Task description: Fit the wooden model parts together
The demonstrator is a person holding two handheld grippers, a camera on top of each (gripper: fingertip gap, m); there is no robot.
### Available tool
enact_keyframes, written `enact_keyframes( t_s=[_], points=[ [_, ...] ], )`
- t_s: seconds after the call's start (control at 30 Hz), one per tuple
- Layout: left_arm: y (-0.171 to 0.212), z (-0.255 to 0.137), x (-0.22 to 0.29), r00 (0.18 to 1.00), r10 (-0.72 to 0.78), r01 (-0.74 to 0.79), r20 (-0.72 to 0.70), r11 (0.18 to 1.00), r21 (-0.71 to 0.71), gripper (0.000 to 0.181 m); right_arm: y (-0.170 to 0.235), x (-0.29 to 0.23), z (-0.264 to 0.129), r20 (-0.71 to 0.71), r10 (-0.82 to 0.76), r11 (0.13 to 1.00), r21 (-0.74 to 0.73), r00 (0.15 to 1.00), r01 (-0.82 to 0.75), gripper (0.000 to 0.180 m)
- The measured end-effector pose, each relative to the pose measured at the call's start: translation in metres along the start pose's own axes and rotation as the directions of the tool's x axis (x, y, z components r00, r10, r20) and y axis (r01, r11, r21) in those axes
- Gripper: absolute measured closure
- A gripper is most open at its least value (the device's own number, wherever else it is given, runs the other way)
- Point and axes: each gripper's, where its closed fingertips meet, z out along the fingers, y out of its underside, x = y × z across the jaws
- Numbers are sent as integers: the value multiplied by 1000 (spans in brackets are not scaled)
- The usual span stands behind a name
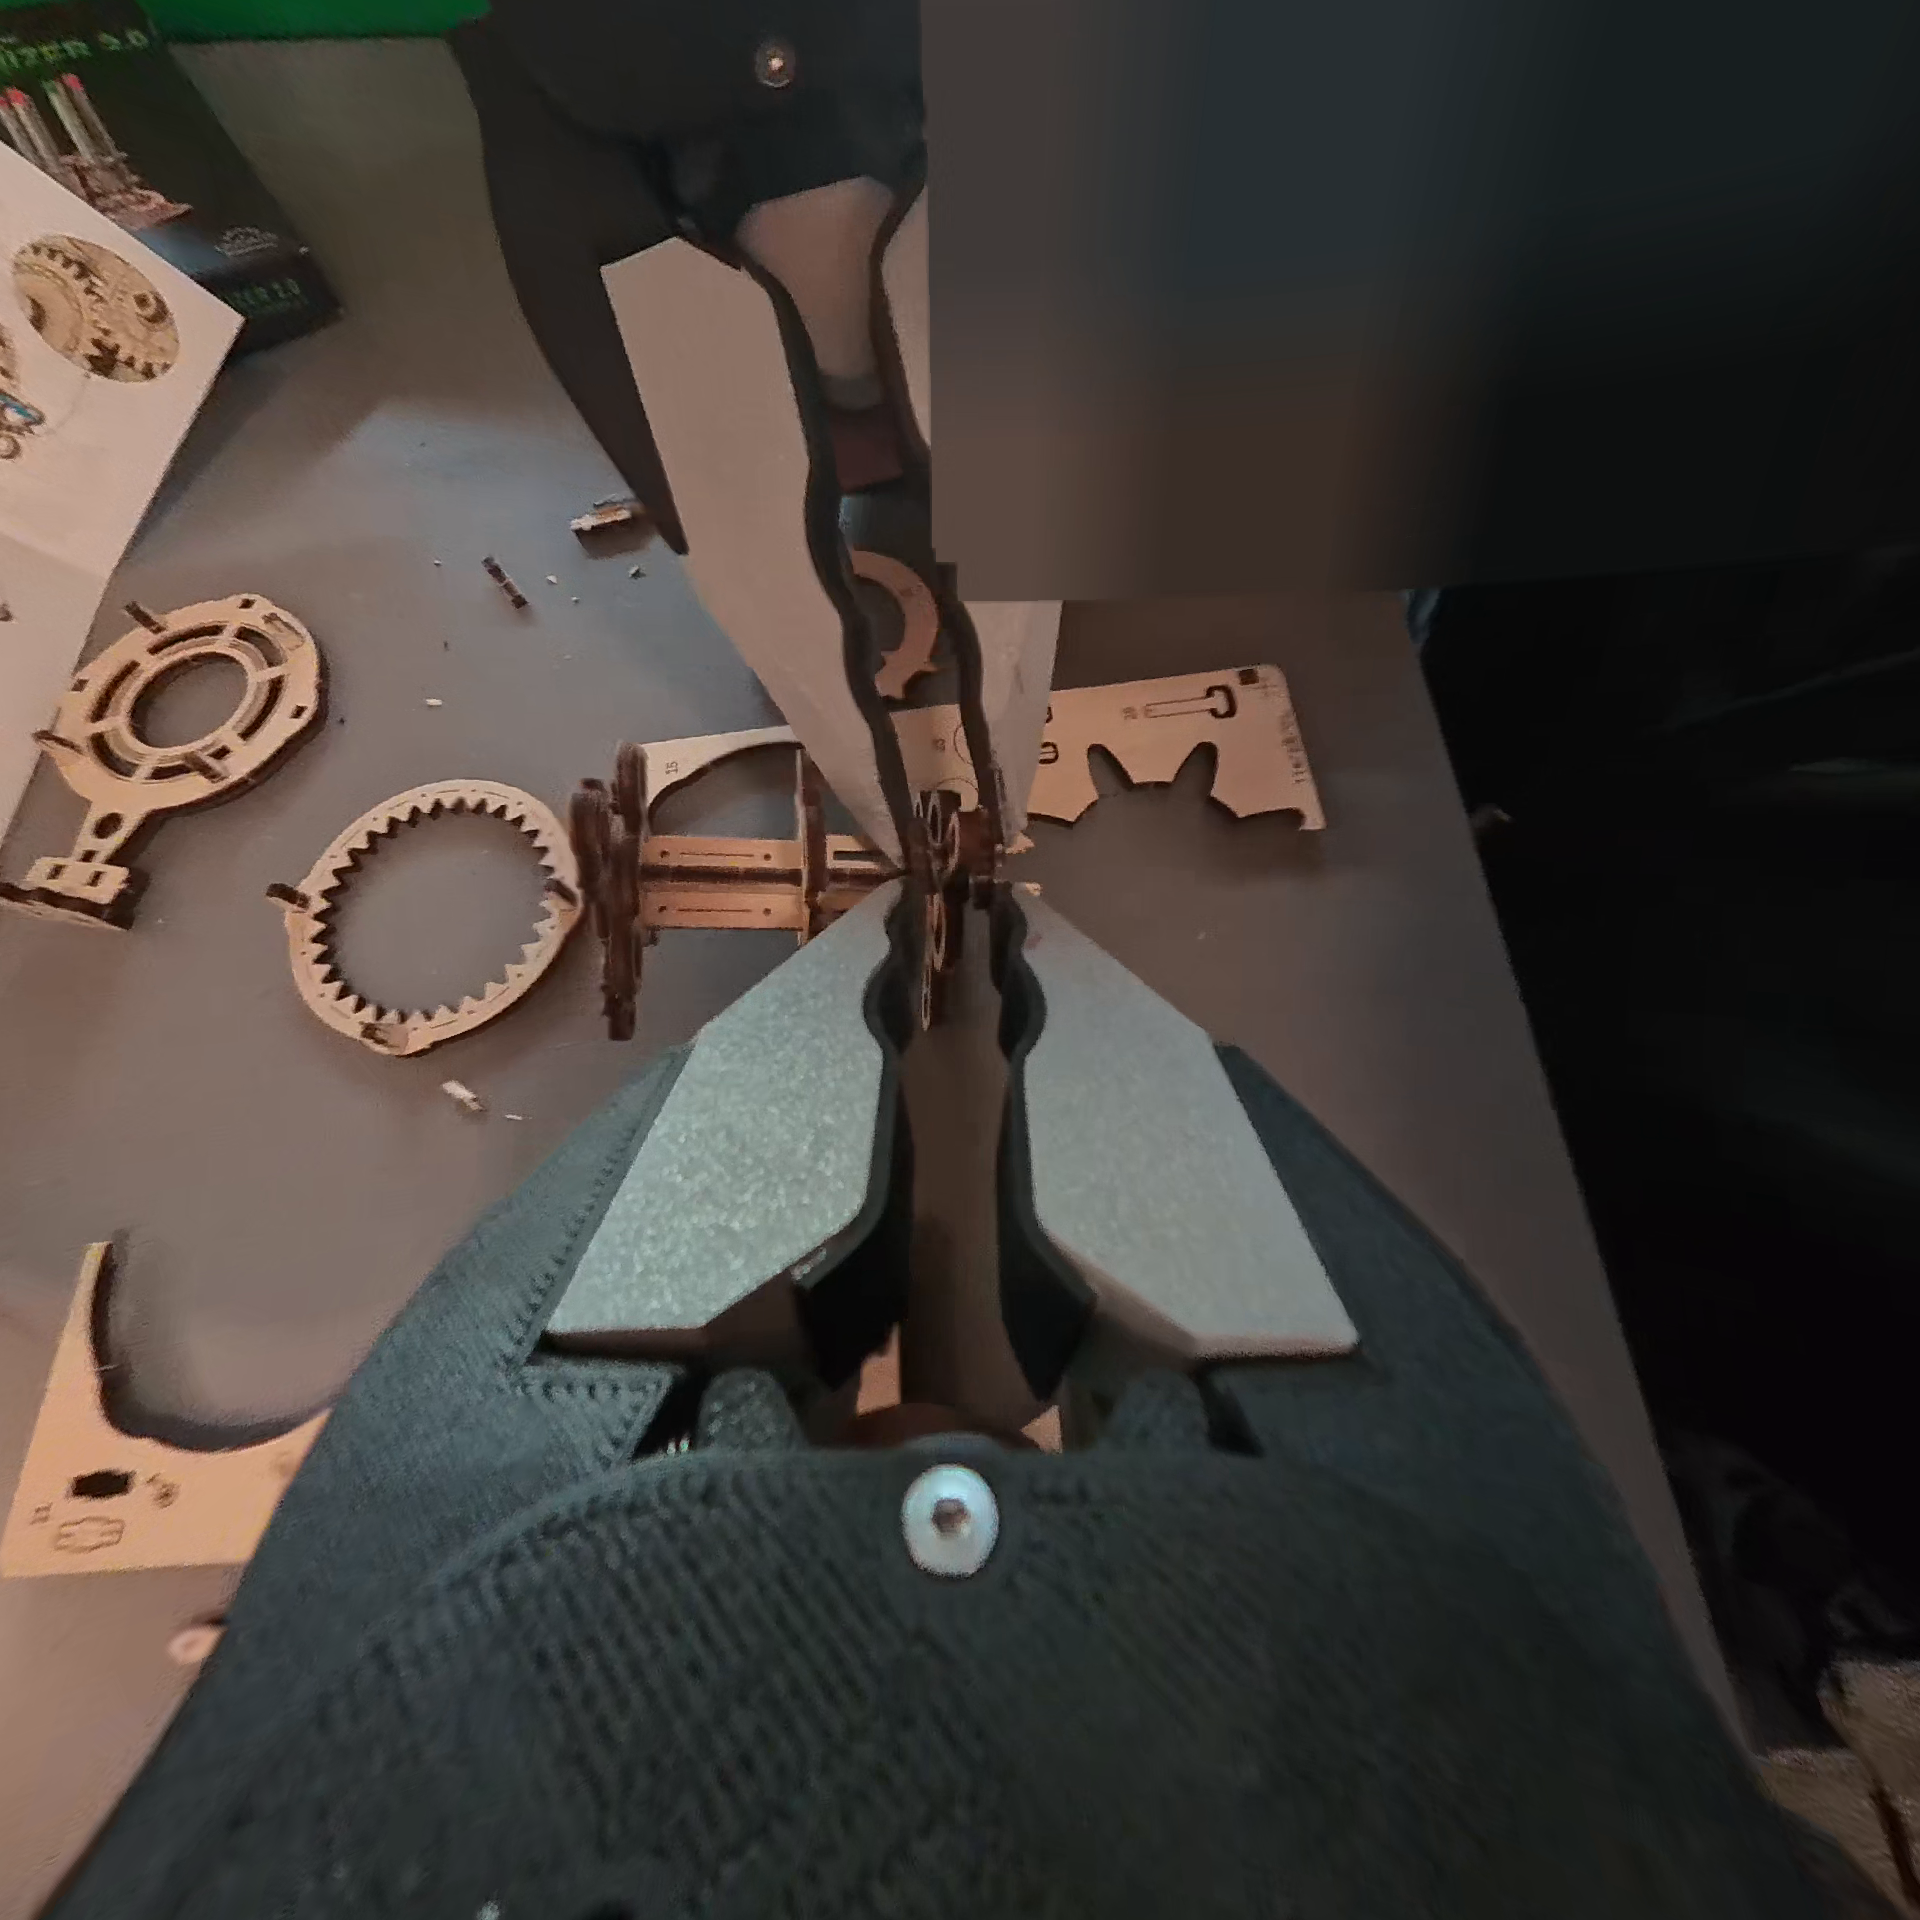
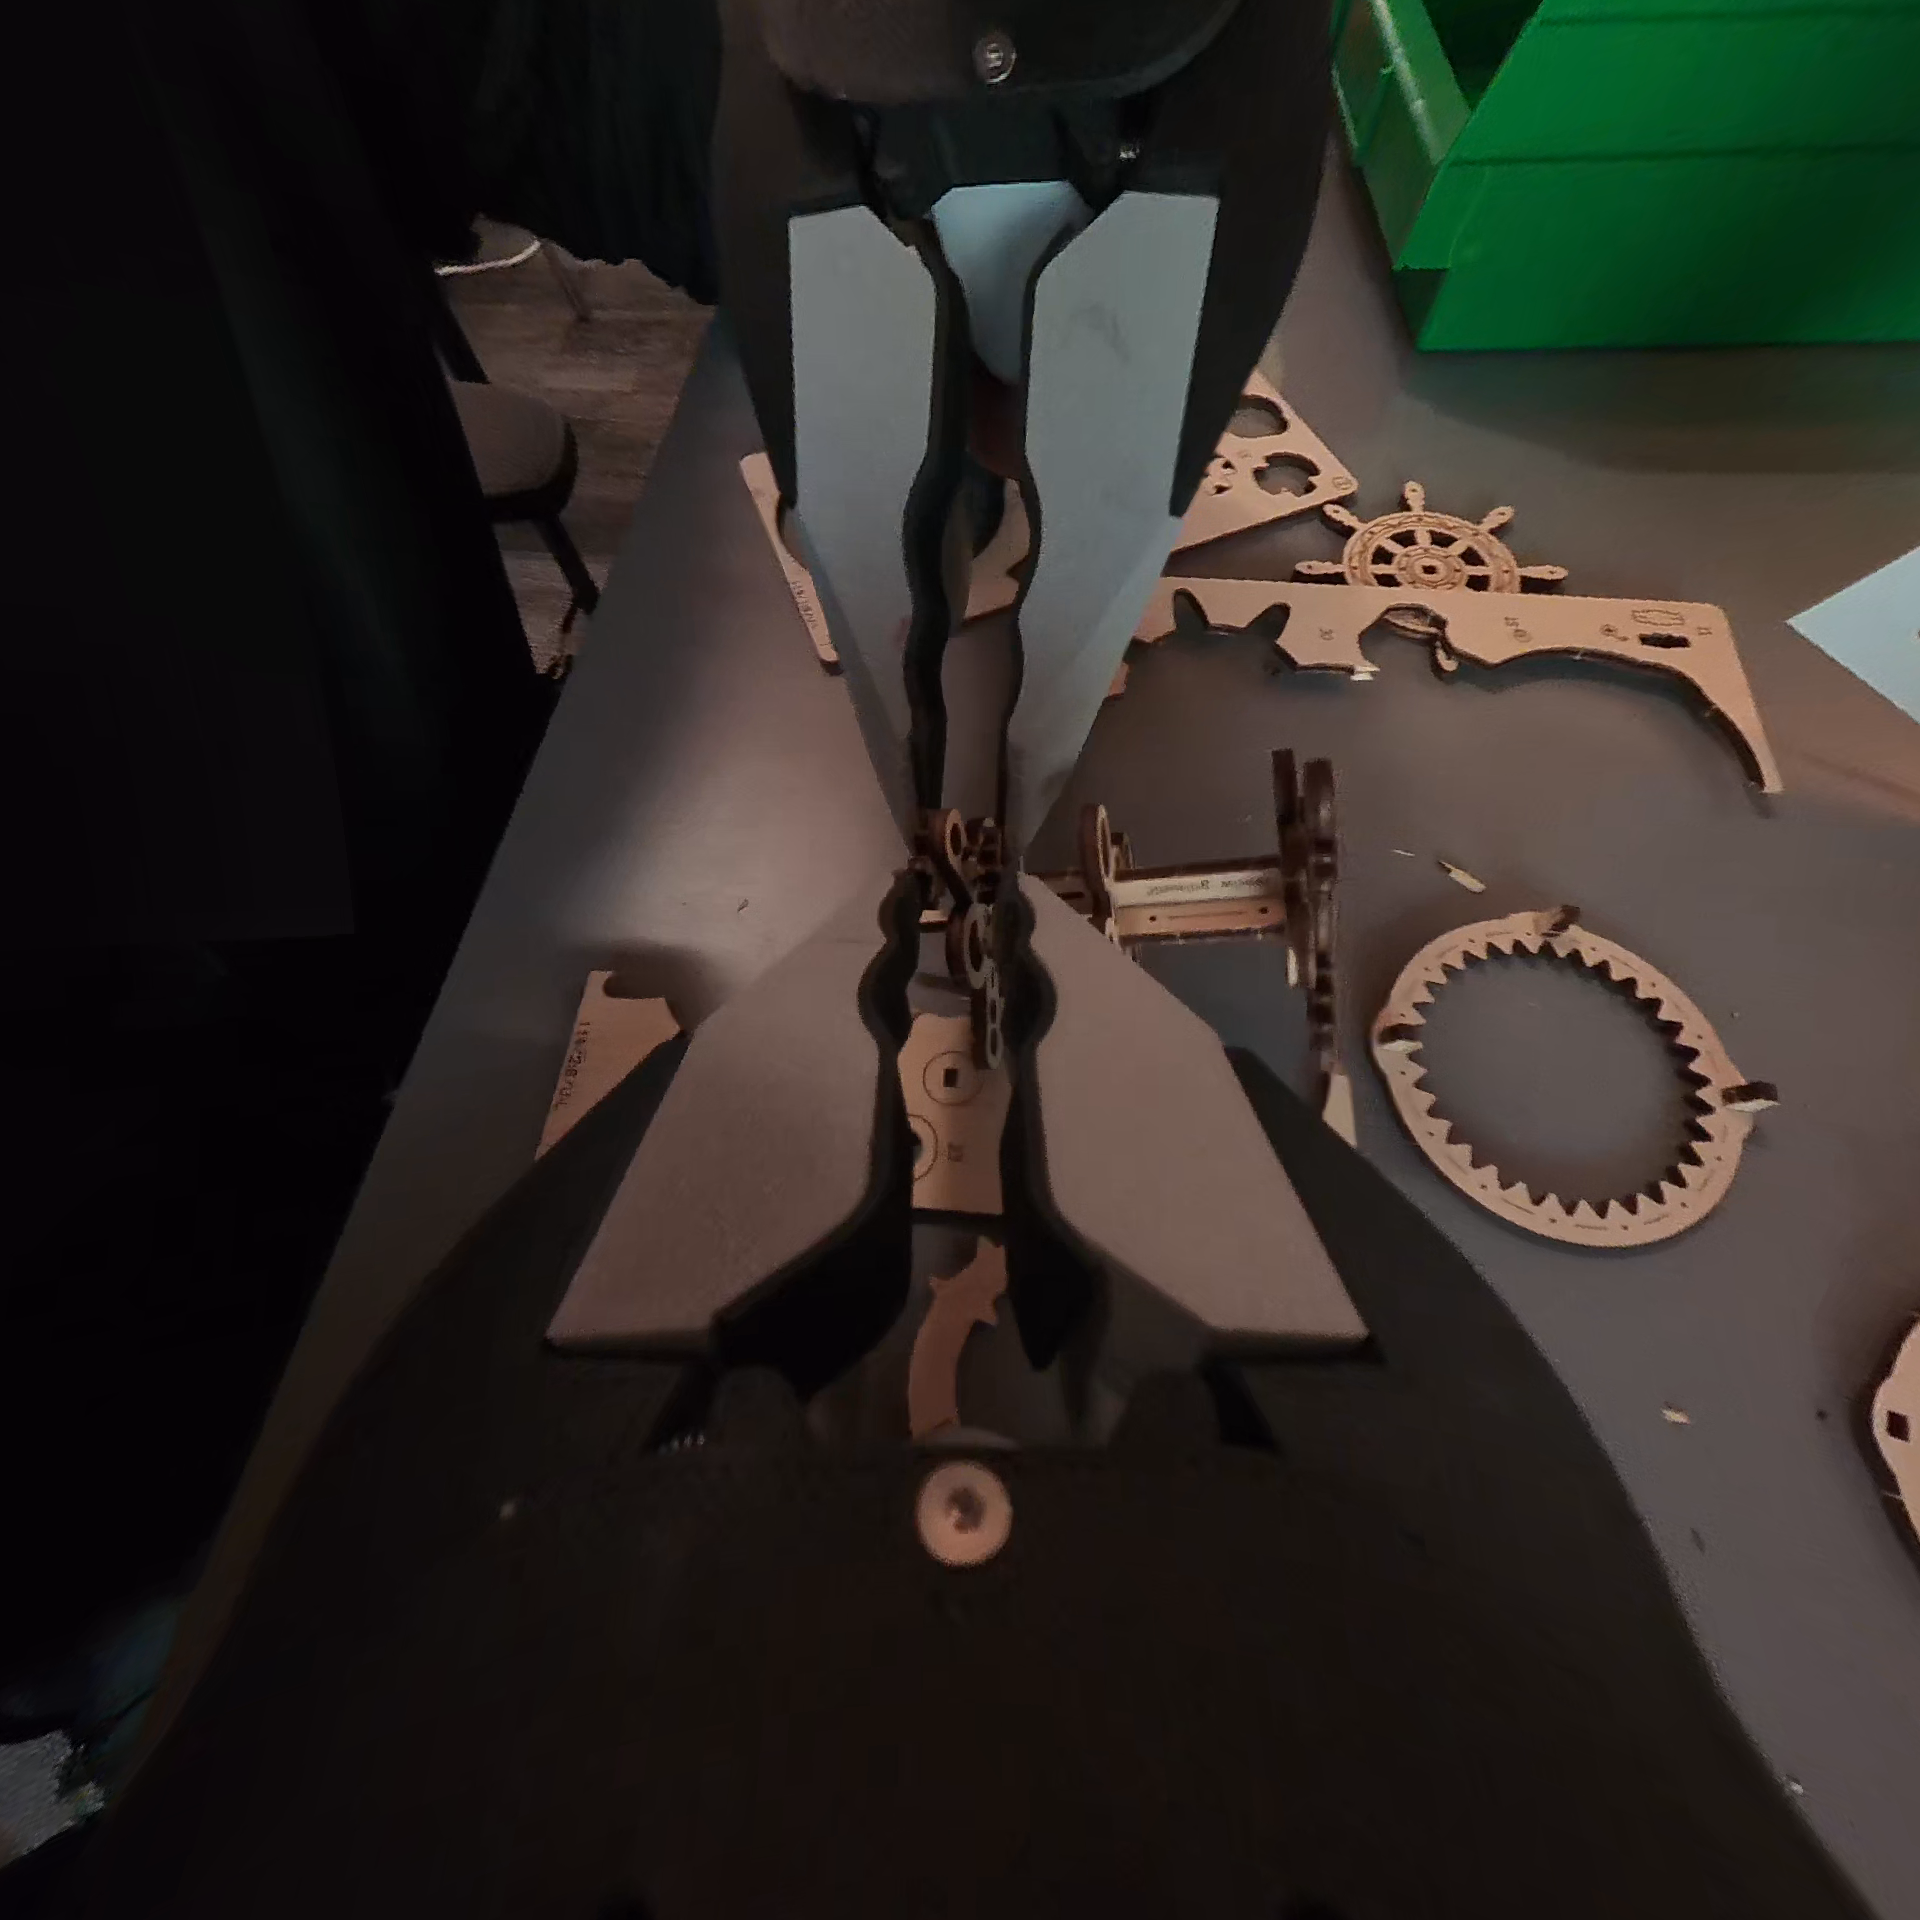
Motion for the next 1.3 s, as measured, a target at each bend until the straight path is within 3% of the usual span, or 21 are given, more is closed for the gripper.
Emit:
enact_keyframes(
  t_s=[0.37, 0.6, 0.77, 0.97, 1.3],
  points=[
    [0, 0, -14, 985, -170, 169, 3, 982, 89, 172, -1, 11, -2, -35, 46, 999, 20, 998, -45, 168],
    [-2, 4, -15, 992, -122, 119, 43, 990, 75, 172, 1, 11, -5, -55, -12, 1000, 18, 998, 13, 168],
    [0, 2, -23, 989, -99, 93, 109, 994, 58, 172, 2, 18, -5, -155, -68, 997, 25, 986, 72, 167],
    [-1, 4, -21, 988, 14, -13, 154, 1000, -12, 173, 3, 18, -6, -152, -39, 999, -11, 988, 37, 169],
    [-4, 5, -7, 998, -68, 67, 7, 996, 60, 172, 4, 5, -6, -59, -50, 999, 5, 997, 51, 171]
  ],
)
